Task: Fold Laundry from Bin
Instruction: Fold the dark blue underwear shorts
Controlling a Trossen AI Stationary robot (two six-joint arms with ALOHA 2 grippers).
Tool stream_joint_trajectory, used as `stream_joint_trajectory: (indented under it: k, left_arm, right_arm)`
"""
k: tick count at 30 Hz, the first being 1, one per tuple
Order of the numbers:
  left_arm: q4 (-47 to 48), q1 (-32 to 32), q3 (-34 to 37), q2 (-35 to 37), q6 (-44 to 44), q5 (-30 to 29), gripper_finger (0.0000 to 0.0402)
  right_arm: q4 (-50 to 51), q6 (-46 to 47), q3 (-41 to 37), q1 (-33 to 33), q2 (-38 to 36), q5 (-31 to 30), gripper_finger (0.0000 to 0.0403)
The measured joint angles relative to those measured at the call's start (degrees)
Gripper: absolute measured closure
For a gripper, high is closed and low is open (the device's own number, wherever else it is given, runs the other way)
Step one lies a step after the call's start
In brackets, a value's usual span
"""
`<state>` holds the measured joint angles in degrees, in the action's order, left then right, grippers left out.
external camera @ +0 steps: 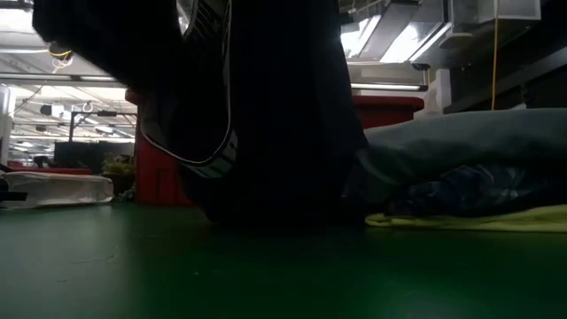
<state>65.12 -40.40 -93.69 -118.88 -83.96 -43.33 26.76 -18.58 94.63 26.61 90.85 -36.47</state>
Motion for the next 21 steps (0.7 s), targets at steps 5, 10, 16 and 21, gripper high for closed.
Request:
stream_joint_trajectory:
  k: [5,10,16,21]
  left_arm:
    - [0.29,0.88,0.00,-3.53,0.67,1.33,0.0226]
    - [2.36,1.17,0.00,-3.36,7.19,6.00,0.0280]
    - [8.01,0.50,0.00,-0.62,13.04,10.95,0.0391]
    - [15.85,-0.83,0.00,4.67,14.03,11.54,0.0398]
  right_arm:
    - [-0.04,-0.01,-0.01,0.00,0.00,0.00,0.0398]
    - [-0.07,-0.17,0.00,0.00,0.00,0.00,0.0398]
    - [-0.22,-1.41,0.81,0.00,0.00,0.00,0.0398]
    - [0.51,-3.91,3.04,0.00,-0.04,-0.15,0.0398]
